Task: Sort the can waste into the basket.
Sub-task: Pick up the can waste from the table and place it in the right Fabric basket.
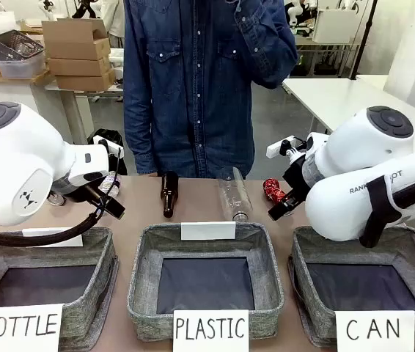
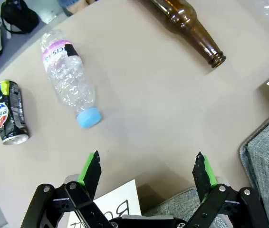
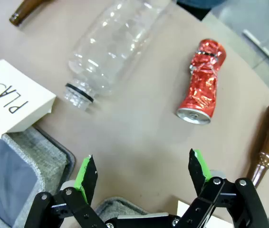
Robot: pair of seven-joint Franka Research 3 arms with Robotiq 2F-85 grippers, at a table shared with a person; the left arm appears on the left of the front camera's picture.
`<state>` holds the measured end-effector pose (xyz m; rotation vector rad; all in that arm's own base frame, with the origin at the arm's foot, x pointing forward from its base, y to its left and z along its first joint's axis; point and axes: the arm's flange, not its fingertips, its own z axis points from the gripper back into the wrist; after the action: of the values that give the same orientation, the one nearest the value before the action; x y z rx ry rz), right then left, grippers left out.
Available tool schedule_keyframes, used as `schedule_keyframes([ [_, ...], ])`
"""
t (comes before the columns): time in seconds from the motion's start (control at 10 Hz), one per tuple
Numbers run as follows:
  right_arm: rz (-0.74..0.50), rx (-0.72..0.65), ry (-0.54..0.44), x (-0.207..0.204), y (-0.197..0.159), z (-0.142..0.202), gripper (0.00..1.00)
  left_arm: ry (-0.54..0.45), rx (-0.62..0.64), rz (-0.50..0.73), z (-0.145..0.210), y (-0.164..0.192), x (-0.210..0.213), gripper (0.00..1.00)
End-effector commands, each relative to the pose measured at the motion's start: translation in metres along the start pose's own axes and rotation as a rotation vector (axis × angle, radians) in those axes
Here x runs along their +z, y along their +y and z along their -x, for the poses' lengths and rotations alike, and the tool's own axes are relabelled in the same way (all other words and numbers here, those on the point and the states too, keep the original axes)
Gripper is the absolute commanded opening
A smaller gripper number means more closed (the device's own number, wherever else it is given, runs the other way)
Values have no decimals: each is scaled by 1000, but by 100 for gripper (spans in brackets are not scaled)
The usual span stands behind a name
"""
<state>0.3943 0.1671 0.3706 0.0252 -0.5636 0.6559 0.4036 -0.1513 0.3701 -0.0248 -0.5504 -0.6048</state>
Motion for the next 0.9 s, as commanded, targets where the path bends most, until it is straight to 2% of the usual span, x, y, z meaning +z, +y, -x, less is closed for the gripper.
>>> schedule_keyframes([
  [0.0,0,0,0,0,0,0,100,0,0,0,0,0,0,100],
  [0.8,0,0,0,0,0,0,100,0,0,0,0,0,0,100],
])
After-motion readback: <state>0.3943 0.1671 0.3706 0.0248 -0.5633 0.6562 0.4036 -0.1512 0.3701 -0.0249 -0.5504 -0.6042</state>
